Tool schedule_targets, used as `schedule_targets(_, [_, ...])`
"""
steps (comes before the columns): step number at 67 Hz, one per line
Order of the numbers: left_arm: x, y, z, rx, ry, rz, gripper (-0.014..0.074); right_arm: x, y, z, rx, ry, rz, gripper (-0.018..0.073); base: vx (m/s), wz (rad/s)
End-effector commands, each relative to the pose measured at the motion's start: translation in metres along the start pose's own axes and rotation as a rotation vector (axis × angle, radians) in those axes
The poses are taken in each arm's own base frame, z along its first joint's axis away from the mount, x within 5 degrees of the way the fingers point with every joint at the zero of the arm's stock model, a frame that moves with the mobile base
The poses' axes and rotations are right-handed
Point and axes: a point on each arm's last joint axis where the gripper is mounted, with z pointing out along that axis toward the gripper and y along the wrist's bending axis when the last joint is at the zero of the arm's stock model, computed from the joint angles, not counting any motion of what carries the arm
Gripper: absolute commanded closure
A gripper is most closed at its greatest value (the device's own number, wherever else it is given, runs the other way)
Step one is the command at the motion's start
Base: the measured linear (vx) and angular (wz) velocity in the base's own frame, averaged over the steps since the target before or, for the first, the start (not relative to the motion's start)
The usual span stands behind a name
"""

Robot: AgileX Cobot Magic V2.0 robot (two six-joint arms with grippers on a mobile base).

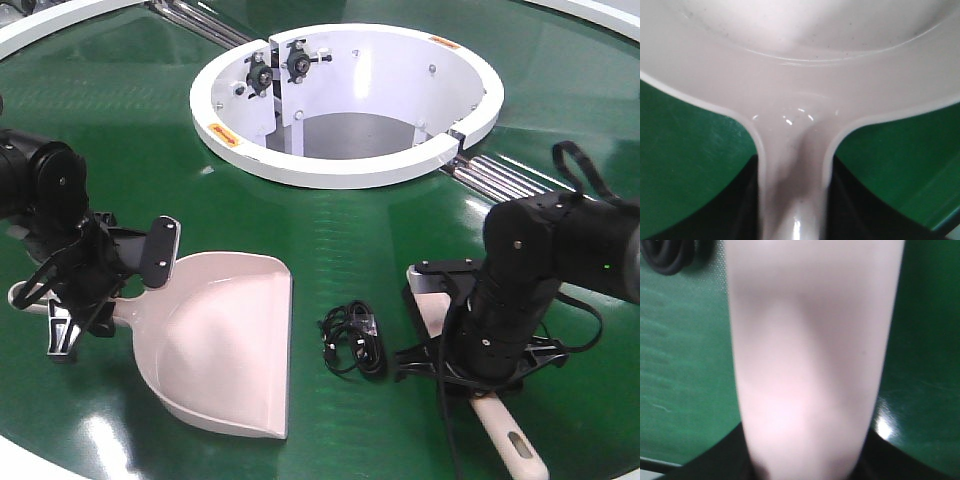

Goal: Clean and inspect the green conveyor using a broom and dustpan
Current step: 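Sweep the black cable with the brush into the held dustpan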

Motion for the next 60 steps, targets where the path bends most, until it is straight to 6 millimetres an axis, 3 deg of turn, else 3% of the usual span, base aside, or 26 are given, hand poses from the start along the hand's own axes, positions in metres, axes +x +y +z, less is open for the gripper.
schedule_targets(1, [-0.002,0.004,-0.022,-0.089,-0.037,-0.024,0.0604,-0.006,0.007,-0.019,-0.042,-0.056,0.02,0.0564,0.0,0.0])
schedule_targets(37, [-0.002,0.003,-0.022,-0.087,-0.036,-0.024,0.0604,-0.019,0.029,-0.005,-0.007,0.021,-0.011,0.0564,0.0,0.0])
schedule_targets(53, [-0.002,0.003,-0.022,-0.087,-0.036,-0.024,0.0604,-0.025,0.058,0.002,-0.008,0.076,-0.083,0.0564,0.0,0.0])
schedule_targets(60, [-0.002,0.003,-0.022,-0.087,-0.036,-0.024,0.0604,-0.027,0.08,0.004,-0.04,0.108,-0.148,0.0564,0.0,0.0])
